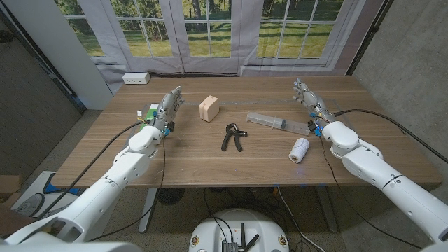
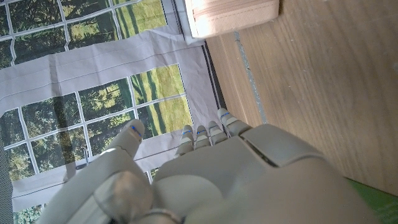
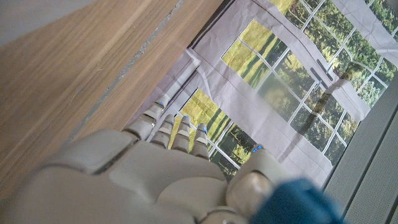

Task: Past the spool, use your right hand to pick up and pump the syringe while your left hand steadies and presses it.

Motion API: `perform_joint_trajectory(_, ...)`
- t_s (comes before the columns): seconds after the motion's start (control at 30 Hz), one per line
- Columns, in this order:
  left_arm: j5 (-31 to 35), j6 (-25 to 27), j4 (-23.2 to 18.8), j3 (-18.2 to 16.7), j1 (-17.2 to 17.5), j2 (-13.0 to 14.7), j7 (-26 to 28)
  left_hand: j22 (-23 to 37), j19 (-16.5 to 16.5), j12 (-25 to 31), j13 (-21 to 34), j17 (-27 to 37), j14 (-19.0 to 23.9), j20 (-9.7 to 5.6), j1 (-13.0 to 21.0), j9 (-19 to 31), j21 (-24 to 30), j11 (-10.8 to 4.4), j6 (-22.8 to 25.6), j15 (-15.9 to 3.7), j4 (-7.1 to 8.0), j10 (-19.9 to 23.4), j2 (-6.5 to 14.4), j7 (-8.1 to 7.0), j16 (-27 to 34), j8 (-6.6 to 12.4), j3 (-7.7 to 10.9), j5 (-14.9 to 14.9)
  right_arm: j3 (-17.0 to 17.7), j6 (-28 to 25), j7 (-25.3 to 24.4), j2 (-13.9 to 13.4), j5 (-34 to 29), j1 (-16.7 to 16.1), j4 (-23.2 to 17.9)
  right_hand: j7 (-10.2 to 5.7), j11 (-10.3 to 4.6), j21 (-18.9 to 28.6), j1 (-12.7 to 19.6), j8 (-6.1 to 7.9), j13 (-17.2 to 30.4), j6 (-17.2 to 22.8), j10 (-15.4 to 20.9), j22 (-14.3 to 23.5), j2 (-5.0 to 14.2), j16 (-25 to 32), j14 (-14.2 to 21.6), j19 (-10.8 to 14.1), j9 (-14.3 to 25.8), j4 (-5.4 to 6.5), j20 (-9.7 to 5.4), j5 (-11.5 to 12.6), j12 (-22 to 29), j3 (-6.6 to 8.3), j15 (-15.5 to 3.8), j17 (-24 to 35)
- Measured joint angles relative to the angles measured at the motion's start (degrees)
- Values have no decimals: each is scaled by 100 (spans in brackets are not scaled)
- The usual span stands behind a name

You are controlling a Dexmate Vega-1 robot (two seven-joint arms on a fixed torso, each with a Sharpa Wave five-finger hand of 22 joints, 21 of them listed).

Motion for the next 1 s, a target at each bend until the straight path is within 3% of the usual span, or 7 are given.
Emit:
perform_joint_trajectory(0.2, 2, 49, -86, -29, 43, 43, 57, 0, 45, 0, 0, 0, 0, -3, 0, 0, 0, 0, 22, 0, 0, 0, 0, -22, 0, 0, 0, 0, -1, -395, -98, -220, -275, -30, -292, -163, 0, 0, 264, 0, 0, 20, 0, 11, -37, -21, 0, -61, 0, -205, 61, -66, 0, 91, 0, -26)
perform_joint_trajectory(0.33, 3, 69, -115, -42, 56, 53, 85, 0, 45, 0, 0, 0, 0, -3, 0, 0, 0, 0, 22, 0, -18, 0, 0, -22, 0, 0, 18, 0, -8, -700, -141, -417, -450, -57, -563, -285, 0, 0, 538, 0, 17, 17, 0, 11, -87, -20, -24, -103, 0, -405, 105, -153, 0, 164, -21, -53)
perform_joint_trajectory(0.5, 5, 71, -120, -56, 60, 54, 108, -1, 43, 0, -1, 0, 24, -1, 0, 0, 0, -23, 22, 21, -23, 23, 0, -22, 0, 0, 23, 0, -9, -1086, -173, -644, -642, -91, -869, -367, -9, 0, 796, -7, 28, -65, -73, 11, -105, -20, -80, -154, 29, -633, 278, -280, 0, 277, -26, -52)
perform_joint_trajectory(0.63, 6, 71, -122, -66, 61, 54, 125, -1, 62, 0, 0, 0, 54, -20, 0, -1, 0, -31, 22, -8, -31, 31, 0, -22, 0, 0, 32, 0, -9, -1431, -175, -825, -767, -117, -1127, -435, -30, 0, 949, -41, 28, -140, -155, 10, -150, -42, -198, -234, 29, -819, 440, -410, 0, 341, 92, -52)
perform_joint_trajectory(1.0, -10, 105, -126, -83, 69, 61, 136, -1, 82, 0, -1, 0, 72, 0, 0, -1, 0, -62, 84, 11, -46, 62, 0, -22, 0, 0, 47, 0, -60, -2342, 1, -1259, -1013, -61, -1752, -416, 47, 0, 1220, -88, 71, -588, -477, 10, -301, -41, -444, -432, 53, -1158, 700, -645, 0, 431, 277, -36)
